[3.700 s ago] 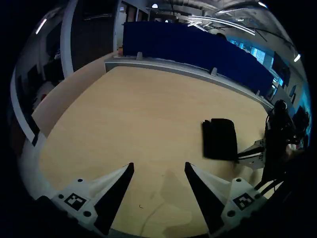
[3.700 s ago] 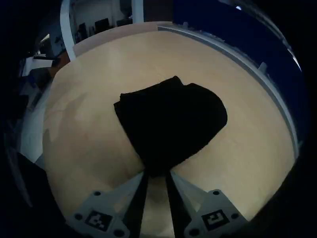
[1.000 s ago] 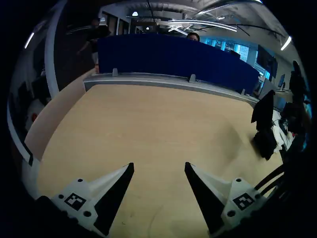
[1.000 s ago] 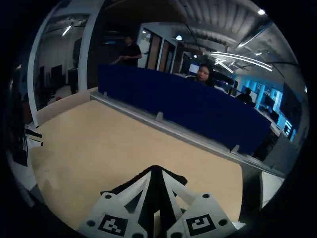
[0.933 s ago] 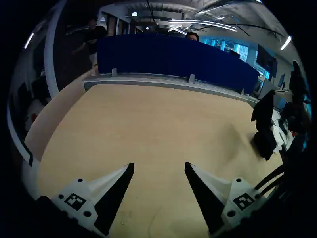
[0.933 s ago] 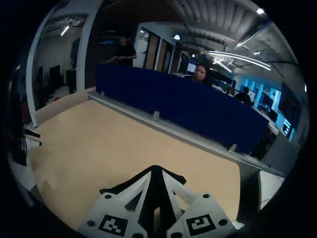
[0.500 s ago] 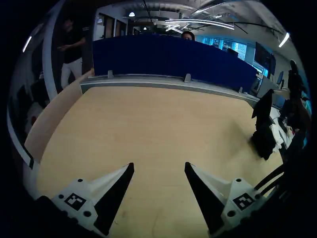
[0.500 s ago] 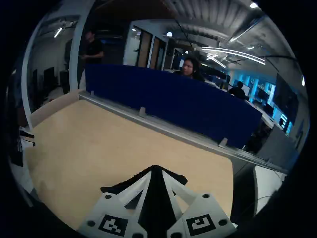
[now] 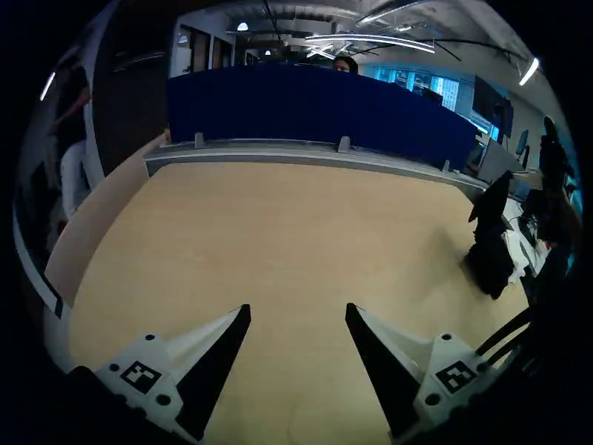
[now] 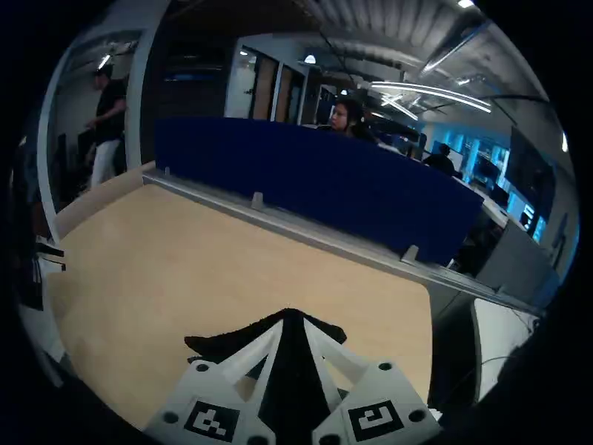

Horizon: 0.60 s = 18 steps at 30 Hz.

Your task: Fold towel

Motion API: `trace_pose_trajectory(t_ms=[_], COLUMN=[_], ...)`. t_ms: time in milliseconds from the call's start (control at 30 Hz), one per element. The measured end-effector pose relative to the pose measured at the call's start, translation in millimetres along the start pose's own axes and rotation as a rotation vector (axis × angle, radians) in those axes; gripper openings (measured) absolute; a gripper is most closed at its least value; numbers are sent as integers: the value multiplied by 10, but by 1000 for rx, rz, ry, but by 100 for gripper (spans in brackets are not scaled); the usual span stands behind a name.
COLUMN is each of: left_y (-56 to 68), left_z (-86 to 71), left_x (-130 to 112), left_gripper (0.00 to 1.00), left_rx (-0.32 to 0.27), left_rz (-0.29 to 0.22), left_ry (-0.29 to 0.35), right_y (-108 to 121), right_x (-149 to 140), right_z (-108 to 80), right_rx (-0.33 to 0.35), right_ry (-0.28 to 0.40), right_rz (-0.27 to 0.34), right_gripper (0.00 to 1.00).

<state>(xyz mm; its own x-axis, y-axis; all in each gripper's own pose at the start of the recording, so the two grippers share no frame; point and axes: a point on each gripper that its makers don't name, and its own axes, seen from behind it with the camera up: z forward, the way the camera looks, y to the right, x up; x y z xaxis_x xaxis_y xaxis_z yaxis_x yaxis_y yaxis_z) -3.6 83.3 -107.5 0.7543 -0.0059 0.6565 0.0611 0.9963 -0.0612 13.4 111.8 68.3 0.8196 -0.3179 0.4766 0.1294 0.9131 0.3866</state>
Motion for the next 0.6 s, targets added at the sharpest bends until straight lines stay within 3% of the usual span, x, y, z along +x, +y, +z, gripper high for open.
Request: trace_pose_trajectory(t_ms=[267,600], left_y=[118,230], left_z=[23,61], left_x=[36,15], left_gripper=[95,95], left_rx=[-16,-26], left_rz=[7,26], left_ry=[1,-8], right_y=[144,311], right_x=[-399,-1169], right_z=[-245,-549], right_rx=[-24,-70], right_ry=[-36,-118], right_rz=[26,84], right_gripper=[4,4])
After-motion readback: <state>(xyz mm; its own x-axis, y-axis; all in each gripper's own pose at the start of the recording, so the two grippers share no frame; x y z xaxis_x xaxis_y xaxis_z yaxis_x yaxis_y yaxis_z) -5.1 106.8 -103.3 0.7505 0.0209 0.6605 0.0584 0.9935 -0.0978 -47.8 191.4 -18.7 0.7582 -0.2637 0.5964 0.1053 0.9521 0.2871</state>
